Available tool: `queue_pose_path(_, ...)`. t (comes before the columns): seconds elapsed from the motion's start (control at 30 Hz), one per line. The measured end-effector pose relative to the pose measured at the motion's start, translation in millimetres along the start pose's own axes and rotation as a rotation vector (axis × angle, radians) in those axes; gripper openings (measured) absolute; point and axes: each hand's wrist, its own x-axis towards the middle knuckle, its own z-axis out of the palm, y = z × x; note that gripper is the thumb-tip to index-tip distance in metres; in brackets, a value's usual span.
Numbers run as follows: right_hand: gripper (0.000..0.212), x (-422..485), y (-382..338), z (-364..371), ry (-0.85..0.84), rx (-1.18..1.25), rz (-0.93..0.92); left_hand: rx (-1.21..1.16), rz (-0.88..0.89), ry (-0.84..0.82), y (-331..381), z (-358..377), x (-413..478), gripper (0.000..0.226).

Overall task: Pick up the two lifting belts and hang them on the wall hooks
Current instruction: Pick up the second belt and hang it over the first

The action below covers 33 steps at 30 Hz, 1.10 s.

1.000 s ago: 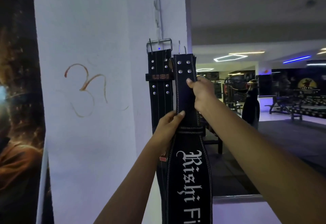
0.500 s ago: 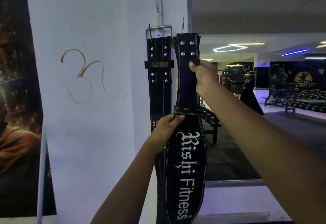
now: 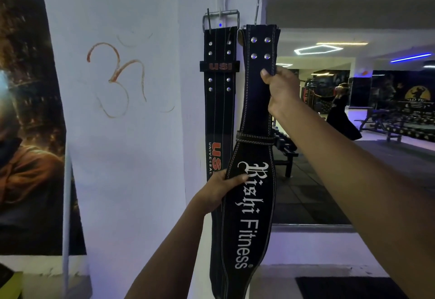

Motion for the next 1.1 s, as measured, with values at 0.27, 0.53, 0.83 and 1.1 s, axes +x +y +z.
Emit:
queue_pose_path(0.27, 0.014, -0.9, 2.9, -9.6, 0.013, 0.024, 0.007, -0.08, 0.111, 0.027, 69.0, 11.0, 20.0, 0.067)
queue_pose_path(0.53, 0.024, -18.9, 5.2, -18.9, -0.092, 0.073, -0.014, -0.119, 0.466, 0.169, 157.1, 39.4, 36.0, 0.034)
queue_pose_path(0.83, 0.025, -64.4, 86.0, -67.5, -0.19, -0.234, -0.032, -0.151, 0.507, 0.284, 175.9, 43.4, 35.1, 0.047)
queue_pose_path(1.1, 0.021, -87.3, 118.2, -87.7, -0.221, -0.381, -0.047, -0.193, 0.549, 0.263, 184.5, 34.9, 39.9, 0.039)
